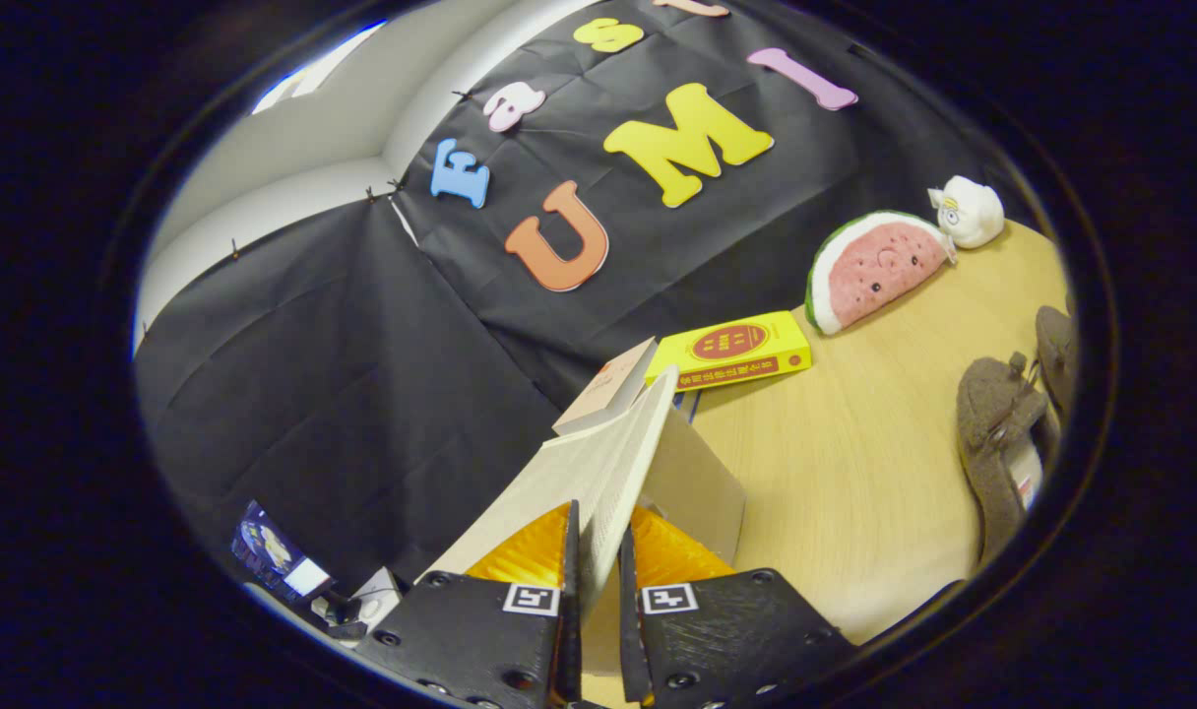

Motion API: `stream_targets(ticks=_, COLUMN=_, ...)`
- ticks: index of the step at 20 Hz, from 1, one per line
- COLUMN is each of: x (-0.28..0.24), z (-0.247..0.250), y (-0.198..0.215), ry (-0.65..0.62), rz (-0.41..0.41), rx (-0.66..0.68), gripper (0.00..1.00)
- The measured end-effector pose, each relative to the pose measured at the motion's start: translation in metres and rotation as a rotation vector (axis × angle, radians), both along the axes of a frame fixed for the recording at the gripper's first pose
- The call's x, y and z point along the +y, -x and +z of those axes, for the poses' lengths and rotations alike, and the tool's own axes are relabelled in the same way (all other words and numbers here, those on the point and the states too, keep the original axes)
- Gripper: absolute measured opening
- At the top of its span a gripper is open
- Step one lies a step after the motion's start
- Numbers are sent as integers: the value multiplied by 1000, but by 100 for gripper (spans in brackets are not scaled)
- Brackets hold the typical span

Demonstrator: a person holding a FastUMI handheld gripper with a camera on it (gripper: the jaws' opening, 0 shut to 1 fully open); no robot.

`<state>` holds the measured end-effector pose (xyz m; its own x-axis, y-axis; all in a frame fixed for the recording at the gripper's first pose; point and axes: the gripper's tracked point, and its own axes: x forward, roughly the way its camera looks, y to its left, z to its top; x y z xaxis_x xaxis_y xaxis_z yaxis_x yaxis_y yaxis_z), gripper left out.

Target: Open the storage box then place both shoes into the box .Put the left shoe in first, then the right shoe, with the right side of both shoes facing outward in a uniform manner.

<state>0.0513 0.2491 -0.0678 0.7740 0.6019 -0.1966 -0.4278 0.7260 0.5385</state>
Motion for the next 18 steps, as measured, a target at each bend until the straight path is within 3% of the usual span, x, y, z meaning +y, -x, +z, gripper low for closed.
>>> stream_targets(ticks=1, x=2, z=14, y=1, ry=-33, rz=4, rx=-2, gripper=16)
stream_targets(ticks=2, x=6, z=19, y=-1, ry=-30, rz=10, rx=-16, gripper=2)
stream_targets(ticks=11, x=72, z=129, y=19, ry=130, rz=65, rx=-204, gripper=1)
stream_targets(ticks=13, x=102, z=145, y=19, ry=175, rz=80, rx=-230, gripper=3)
stream_targets(ticks=14, x=117, z=148, y=23, ry=206, rz=95, rx=-240, gripper=10)
stream_targets(ticks=18, x=176, z=159, y=34, ry=301, rz=123, rx=-310, gripper=19)
